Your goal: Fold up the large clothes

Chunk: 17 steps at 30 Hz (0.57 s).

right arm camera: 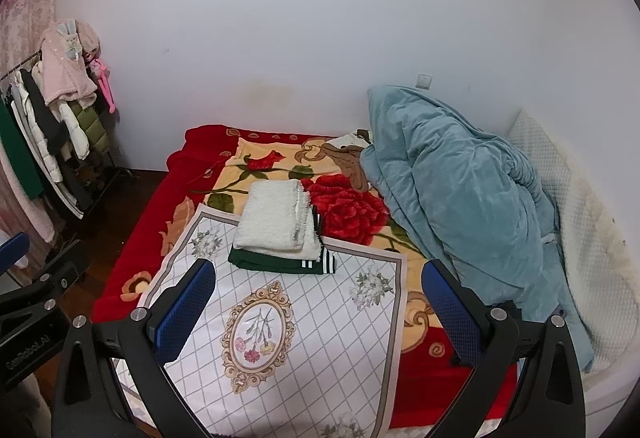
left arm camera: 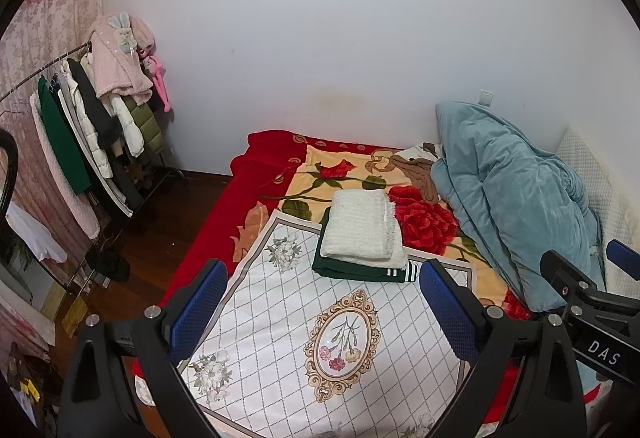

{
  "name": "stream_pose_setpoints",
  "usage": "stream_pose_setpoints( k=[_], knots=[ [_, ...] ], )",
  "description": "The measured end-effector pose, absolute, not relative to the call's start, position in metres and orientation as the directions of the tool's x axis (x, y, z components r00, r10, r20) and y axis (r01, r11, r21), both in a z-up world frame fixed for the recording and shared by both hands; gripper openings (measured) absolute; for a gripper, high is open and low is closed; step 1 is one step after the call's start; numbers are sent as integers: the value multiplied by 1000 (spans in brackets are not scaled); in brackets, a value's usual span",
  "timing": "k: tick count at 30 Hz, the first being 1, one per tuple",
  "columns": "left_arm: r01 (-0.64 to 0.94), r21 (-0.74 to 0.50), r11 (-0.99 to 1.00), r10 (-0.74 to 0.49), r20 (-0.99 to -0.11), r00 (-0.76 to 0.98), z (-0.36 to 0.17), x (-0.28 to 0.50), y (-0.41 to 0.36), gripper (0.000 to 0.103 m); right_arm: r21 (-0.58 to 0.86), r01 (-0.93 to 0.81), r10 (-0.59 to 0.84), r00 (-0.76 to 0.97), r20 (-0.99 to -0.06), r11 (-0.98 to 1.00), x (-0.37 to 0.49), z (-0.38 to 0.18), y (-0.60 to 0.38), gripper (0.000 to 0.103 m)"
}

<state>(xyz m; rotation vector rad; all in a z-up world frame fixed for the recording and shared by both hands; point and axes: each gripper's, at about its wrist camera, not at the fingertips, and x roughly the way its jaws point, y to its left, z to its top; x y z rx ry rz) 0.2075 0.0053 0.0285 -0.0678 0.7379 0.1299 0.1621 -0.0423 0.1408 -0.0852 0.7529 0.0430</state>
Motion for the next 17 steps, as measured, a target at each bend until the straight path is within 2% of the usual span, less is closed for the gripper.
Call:
stream_pose_setpoints(
  k=[17],
  knots=[
    [-141,-15,990,94,-674,733,29,207,6,98,-72,-62,-3,734,-679,995,157,142,-39,103]
  ],
)
